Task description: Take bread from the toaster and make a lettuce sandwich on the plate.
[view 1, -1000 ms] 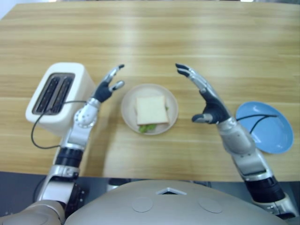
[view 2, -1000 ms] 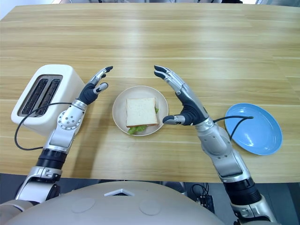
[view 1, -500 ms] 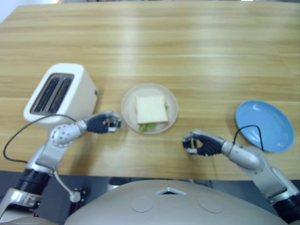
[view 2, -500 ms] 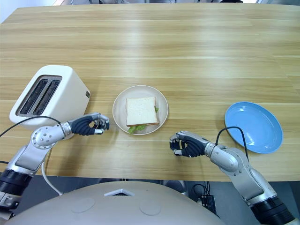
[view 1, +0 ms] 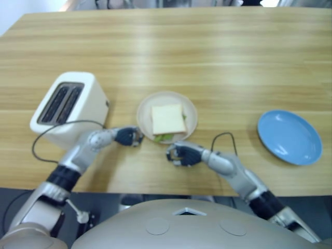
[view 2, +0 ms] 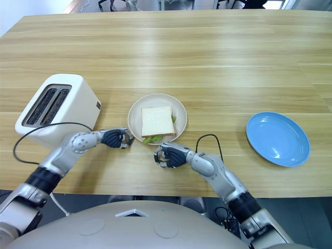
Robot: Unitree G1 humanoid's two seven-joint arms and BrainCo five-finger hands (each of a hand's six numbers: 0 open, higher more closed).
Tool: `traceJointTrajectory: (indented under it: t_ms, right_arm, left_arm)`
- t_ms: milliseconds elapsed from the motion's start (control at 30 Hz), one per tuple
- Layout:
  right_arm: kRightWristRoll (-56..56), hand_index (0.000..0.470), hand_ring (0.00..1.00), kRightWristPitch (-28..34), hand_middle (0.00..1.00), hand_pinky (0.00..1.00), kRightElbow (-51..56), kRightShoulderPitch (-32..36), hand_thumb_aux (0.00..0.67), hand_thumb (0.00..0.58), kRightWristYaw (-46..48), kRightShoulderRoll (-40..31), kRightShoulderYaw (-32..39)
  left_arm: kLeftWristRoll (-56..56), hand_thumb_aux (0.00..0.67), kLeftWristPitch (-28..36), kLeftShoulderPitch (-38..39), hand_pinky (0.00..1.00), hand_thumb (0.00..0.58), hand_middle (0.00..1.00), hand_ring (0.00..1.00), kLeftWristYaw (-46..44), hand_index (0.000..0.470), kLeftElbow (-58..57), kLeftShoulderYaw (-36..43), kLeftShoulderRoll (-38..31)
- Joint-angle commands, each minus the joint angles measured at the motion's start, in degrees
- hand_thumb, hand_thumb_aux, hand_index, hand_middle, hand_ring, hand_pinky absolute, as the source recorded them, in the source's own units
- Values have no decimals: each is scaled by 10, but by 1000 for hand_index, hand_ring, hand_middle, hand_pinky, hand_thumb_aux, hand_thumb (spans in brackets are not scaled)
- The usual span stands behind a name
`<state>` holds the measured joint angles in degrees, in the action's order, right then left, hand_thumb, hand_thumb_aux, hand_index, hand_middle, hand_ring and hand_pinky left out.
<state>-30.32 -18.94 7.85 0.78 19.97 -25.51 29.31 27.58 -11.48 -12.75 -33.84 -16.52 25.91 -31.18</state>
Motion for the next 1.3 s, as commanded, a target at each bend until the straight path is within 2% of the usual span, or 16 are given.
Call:
traceJointTrajectory:
  t_ms: [33,100,167,267,333,400,433,500,533,567,600,633,667,700,967,1300]
  right_arm:
    - [-53,460,1000,7,1000,1000,102,32,670,580,-81,-1,-10]
    - [-65,460,1000,5,1000,1000,122,53,670,580,-131,1,-24]
    - [-71,460,1000,3,1000,1000,128,64,670,580,-175,3,-40]
    - [-87,460,1000,9,1000,1000,119,73,670,580,-236,3,-64]
    - [-104,460,1000,19,1000,1000,120,81,670,580,-269,1,-73]
    - [-116,460,1000,28,1000,1000,128,88,670,580,-293,0,-79]
    - [-117,460,1000,31,1000,1000,129,89,670,580,-301,-1,-82]
    - [-117,460,1000,32,1000,1000,129,88,670,580,-308,-3,-85]
    - [-116,460,1000,32,1000,1000,126,86,670,580,-309,-4,-86]
    - [-115,460,1000,32,1000,1000,122,83,670,580,-309,-5,-87]
    - [-112,442,490,32,490,490,116,80,644,579,-306,-7,-89]
    - [-103,442,490,30,490,490,109,76,644,579,-302,-8,-92]
    - [-74,162,0,22,0,0,102,70,236,337,-289,-5,-103]
    - [-26,0,0,13,0,0,94,61,0,0,-270,5,-120]
    - [465,0,0,76,0,0,-30,15,0,0,-133,146,-336]
    - [427,0,0,-55,0,0,106,30,0,0,-156,184,-415]
  left_arm:
    - [64,670,0,-27,1000,580,1000,1000,43,460,-113,45,25]
    - [76,670,-3,-61,1000,580,1000,1000,102,460,-151,39,43]
    - [84,441,0,-87,1000,512,1000,1000,155,303,-174,28,57]
    - [89,328,-7,-109,1000,429,1000,1000,217,225,-191,18,71]
    - [95,81,-9,-117,1000,132,1000,1000,255,56,-195,13,76]
    - [100,0,-9,-122,1000,0,1000,1000,292,0,-193,7,80]
    - [99,0,-9,-123,1000,0,1000,1000,306,0,-191,4,82]
    - [100,0,-8,-125,702,0,702,702,324,0,-187,1,84]
    - [96,0,-10,-124,0,0,0,0,329,0,-183,-3,84]
    - [89,0,-13,-121,0,0,0,0,332,0,-177,-7,84]
    - [79,0,-17,-117,0,0,0,0,334,0,-169,-16,85]
    - [62,0,-22,-110,0,0,0,0,335,0,-157,-29,87]
    - [31,0,-29,-100,0,0,0,0,331,0,-141,-49,93]
    - [-12,0,-36,-87,0,0,0,0,325,0,-122,-77,104]
    - [-424,0,-34,15,0,0,0,0,239,0,17,-280,277]
    - [-424,0,-74,19,0,0,0,0,254,0,-59,-319,336]
